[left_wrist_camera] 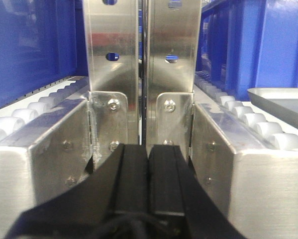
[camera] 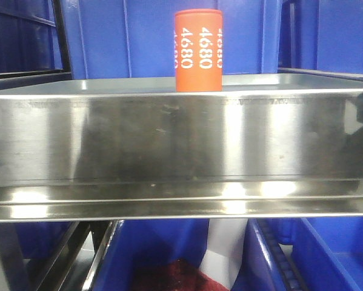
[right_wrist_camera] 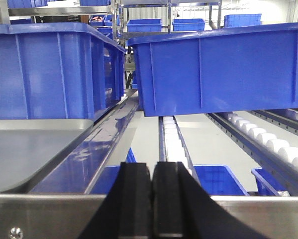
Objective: Grab orange capacitor from left shelf to right conveyor
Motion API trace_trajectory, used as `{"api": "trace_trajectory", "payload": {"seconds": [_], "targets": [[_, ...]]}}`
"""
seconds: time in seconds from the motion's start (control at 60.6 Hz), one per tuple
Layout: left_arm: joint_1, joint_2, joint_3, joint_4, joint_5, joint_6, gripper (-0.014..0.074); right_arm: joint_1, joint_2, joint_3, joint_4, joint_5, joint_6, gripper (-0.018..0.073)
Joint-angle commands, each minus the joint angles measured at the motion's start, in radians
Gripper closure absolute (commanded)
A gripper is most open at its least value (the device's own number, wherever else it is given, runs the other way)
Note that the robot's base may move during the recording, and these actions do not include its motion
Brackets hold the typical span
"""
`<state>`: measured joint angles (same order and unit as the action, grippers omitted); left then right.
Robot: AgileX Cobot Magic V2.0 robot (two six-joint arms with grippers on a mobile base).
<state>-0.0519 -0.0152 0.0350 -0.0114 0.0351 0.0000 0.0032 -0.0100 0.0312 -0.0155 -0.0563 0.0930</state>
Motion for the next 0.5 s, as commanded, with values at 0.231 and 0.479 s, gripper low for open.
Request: {"api": "trace_trajectory", "payload": {"seconds": [0.231,0.479], "targets": [[0.0,-0.009,0.022,-0.001,-0.088,0.0,0.0722,0.002,-0.021,-0.02,-0.009,-0.102,-0.009,0.0508],[0.0,-0.009,0.022,-0.001,-0.088,0.0,0.0722,0.002,-0.021,-0.02,-0.007,-0.274,-0.008,0.0508]]}}
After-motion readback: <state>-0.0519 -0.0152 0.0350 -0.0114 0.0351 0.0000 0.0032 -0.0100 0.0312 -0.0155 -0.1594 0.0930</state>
